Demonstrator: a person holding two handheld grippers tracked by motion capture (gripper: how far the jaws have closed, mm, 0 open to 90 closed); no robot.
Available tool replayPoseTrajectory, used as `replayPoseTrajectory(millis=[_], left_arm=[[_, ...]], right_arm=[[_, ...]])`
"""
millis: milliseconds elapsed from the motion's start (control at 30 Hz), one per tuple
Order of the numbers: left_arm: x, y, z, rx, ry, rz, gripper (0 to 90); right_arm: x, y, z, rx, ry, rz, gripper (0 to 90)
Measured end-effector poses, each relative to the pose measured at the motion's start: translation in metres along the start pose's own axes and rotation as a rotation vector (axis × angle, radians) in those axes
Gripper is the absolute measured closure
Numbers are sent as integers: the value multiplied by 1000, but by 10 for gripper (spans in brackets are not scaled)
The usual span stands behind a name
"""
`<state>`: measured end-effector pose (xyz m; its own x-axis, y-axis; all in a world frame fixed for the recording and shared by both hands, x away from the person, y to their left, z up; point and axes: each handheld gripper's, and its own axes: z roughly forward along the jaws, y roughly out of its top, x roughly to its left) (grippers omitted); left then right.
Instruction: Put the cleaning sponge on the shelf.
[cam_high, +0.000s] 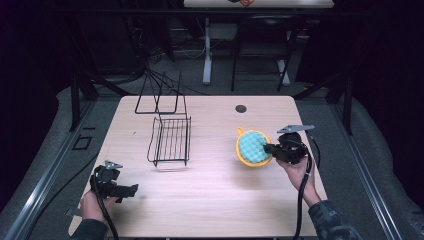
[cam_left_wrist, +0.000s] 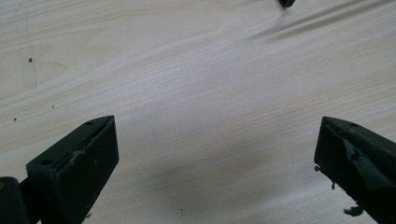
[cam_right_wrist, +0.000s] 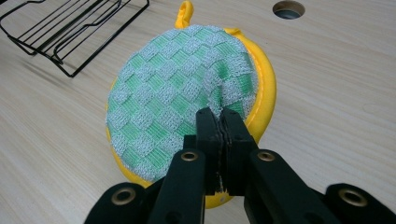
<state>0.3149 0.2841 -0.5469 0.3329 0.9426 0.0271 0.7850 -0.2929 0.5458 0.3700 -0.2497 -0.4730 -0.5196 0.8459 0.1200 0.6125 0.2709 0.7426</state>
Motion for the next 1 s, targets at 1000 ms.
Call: replayPoseTrajectory(millis=[1000], left_arm=[[-2, 1, 2, 3, -10, 18, 0]], right_arm=[[33, 30, 24, -17, 73, -47, 877]])
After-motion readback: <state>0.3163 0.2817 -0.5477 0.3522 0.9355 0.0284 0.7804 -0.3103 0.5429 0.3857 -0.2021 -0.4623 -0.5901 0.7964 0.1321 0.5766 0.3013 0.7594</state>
